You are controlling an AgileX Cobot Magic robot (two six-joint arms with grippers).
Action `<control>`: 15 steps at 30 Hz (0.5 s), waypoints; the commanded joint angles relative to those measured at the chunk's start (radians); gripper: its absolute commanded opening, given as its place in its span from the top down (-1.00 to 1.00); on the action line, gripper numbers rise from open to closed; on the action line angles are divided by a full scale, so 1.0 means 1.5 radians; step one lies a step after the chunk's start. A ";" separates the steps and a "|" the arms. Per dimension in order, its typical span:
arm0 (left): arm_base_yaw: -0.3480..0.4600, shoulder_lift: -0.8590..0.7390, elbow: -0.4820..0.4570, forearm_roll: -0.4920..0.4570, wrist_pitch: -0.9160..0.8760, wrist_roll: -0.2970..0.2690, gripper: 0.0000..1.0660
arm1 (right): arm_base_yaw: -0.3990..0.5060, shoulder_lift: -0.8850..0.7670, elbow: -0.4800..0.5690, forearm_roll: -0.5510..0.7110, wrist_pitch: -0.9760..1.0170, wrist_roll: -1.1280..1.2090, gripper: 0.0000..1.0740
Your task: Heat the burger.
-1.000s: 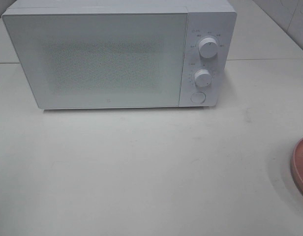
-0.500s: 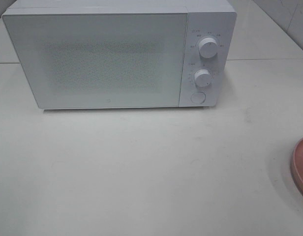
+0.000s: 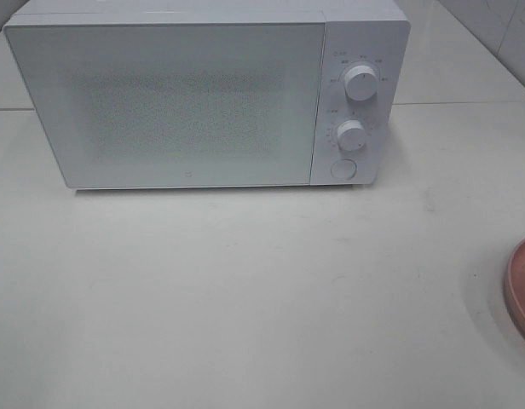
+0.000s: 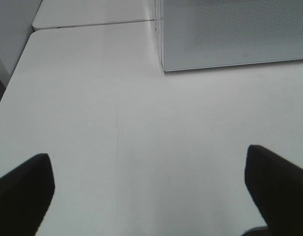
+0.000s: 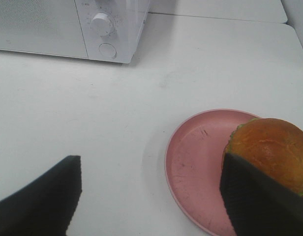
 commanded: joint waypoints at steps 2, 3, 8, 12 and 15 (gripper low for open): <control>0.002 -0.016 0.003 -0.007 -0.005 -0.004 -0.84 | -0.005 -0.017 0.001 0.001 -0.009 0.000 -0.42; 0.002 -0.016 0.003 -0.007 -0.005 -0.004 -0.84 | -0.005 -0.017 0.001 0.001 -0.009 0.000 -0.42; 0.002 -0.016 0.003 -0.007 -0.005 -0.004 -0.84 | -0.005 -0.017 0.001 0.001 -0.009 0.000 -0.42; 0.002 -0.016 0.003 -0.007 -0.005 -0.004 -0.84 | -0.005 -0.017 0.001 0.001 -0.009 0.000 -0.42; 0.002 -0.016 0.003 -0.007 -0.005 -0.004 -0.84 | -0.005 -0.017 0.001 0.001 -0.009 0.000 -0.42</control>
